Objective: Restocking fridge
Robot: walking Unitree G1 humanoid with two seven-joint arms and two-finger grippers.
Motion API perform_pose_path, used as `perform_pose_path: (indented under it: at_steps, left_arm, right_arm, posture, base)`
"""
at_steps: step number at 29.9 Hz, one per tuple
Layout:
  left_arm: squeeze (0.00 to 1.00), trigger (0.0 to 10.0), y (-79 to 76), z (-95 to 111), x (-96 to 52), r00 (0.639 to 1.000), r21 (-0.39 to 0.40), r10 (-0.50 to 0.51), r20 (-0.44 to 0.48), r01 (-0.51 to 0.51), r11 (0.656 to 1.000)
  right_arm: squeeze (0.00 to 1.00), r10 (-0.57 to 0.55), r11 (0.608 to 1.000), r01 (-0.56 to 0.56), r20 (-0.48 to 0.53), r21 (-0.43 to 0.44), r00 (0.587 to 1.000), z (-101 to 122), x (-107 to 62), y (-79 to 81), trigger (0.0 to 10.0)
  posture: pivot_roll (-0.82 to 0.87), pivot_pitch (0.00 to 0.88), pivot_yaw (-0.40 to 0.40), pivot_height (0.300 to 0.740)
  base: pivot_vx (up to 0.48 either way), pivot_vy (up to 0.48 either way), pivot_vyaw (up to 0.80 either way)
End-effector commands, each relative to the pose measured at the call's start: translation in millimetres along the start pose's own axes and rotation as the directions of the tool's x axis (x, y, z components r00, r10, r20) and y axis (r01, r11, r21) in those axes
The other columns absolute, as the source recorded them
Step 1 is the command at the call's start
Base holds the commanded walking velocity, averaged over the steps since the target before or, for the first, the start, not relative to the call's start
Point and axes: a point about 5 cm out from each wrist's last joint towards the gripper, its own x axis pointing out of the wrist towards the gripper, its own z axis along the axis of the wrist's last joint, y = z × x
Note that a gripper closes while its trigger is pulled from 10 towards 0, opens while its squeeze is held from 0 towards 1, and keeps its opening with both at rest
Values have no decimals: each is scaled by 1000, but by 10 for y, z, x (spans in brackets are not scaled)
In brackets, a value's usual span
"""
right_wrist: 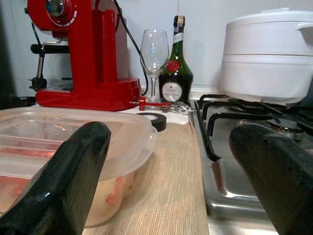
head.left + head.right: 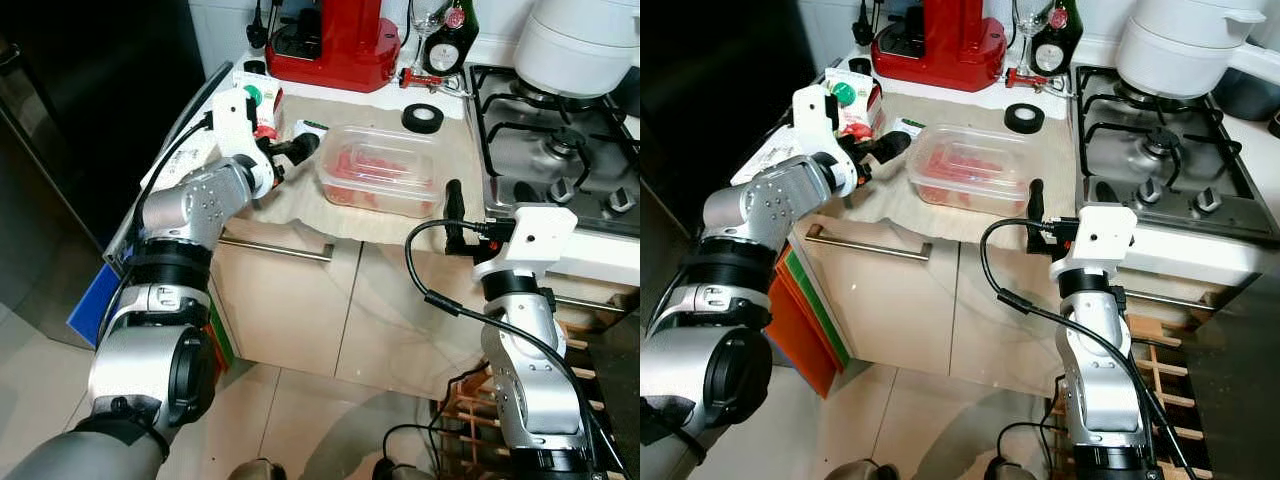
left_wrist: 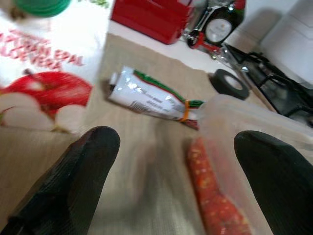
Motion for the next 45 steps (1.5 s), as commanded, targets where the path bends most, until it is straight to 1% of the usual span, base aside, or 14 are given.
perform_pose_path:
  at_steps: [1, 7, 9, 15, 19, 22, 27, 28, 29, 30, 32, 36, 42, 45]
  left_arm:
    - [0, 10000, -55, 37, 28, 1000, 23, -22, 4, 22, 999]
    - [0, 10000, -104, 58, 43, 998, 13, -57, 12, 56, 998]
    - [0, 10000, -145, 43, 60, 996, -4, -85, -1, 85, 996]
    - [0, 10000, -165, -5, 81, 995, -7, -98, -26, 98, 995]
    - [0, 10000, -160, -57, 95, 994, -8, -96, -56, 95, 995]
    - [0, 10000, -129, -130, 106, 993, 5, -71, -96, 72, 997]
    - [0, 10000, -117, -207, 113, 989, -21, -81, -124, 79, 997]
    - [0, 8784, -123, -207, 113, 988, -27, -90, -123, 88, 996]
    - [0, 8784, -127, -206, 113, 988, -30, -96, -123, 93, 995]
    - [0, 0, -134, -202, 113, 987, -34, -106, -121, 102, 994]
    - [0, 0, -140, -200, 112, 987, -37, -112, -119, 108, 993]
    - [0, 0, -237, -211, 103, 969, -81, -207, -133, 198, 977]
    - [0, 0, -303, -224, 94, 956, -88, -259, -138, 249, 965]
    - [0, 0, -328, -217, 83, 948, -74, -284, -142, 276, 958]
  right_arm:
    - [0, -24, 1000, 24, -1, -5, 1000, 15, -23, -47, 10000]
    - [0, -27, 1000, 27, 0, -7, 1000, 12, -29, -49, 10000]
    - [0, -26, 1000, 26, -2, -8, 1000, 8, -30, -49, 10000]
    - [0, -26, 1000, 26, -2, -7, 1000, 3, -31, -40, 10000]
    - [0, -25, 1000, 25, -3, -5, 1000, -1, -33, -31, 10000]
    - [0, -25, 1000, 25, -5, -5, 1000, -6, -38, -25, 10000]
    - [0, -28, 1000, 28, -7, -6, 1000, -5, -44, -39, 10000]
    - [0, -29, 1000, 29, -8, -7, 1000, -5, -46, -41, 10000]
    - [0, -29, 1000, 29, -8, -7, 1000, -4, -47, -41, 10000]
    - [0, -29, 1000, 29, -9, -7, 1000, -5, -48, -40, 10000]
    - [0, -29, 1000, 29, -9, -7, 1000, -5, -50, -39, 10000]
    - [0, -27, 1000, 27, -12, -8, 1000, -6, -51, -41, 10000]
    - [0, -27, 1000, 27, -13, -8, 1000, -12, -48, -43, 10000]
    - [0, -26, 1000, 26, -16, -8, 1000, -20, -53, -40, 10000]
  posture:
    - [1, 70, 17, 740]
    - [-1, 64, 17, 740]
    - [-1, 63, 17, 740]
    - [-2, 57, 21, 740]
    - [-2, 59, 23, 740]
    - [-3, 62, 22, 740]
    - [-7, 70, 23, 740]
    - [-6, 70, 23, 740]
    - [-7, 72, 22, 740]
    - [-8, 73, 22, 740]
    - [-8, 73, 22, 740]
    - [-8, 76, 20, 740]
    - [-8, 76, 21, 740]
    - [-7, 76, 20, 740]
  base:
    - [0, 0, 0]
    - [0, 0, 0]
    - [0, 0, 0]
    - [0, 0, 0]
    - [0, 0, 0]
    - [0, 0, 0]
    - [0, 0, 0]
    - [0, 0, 0]
    - [0, 0, 0]
    - [0, 0, 0]
    - [0, 0, 0]
    - [0, 0, 0]
    - [0, 0, 0]
    - [0, 0, 0]
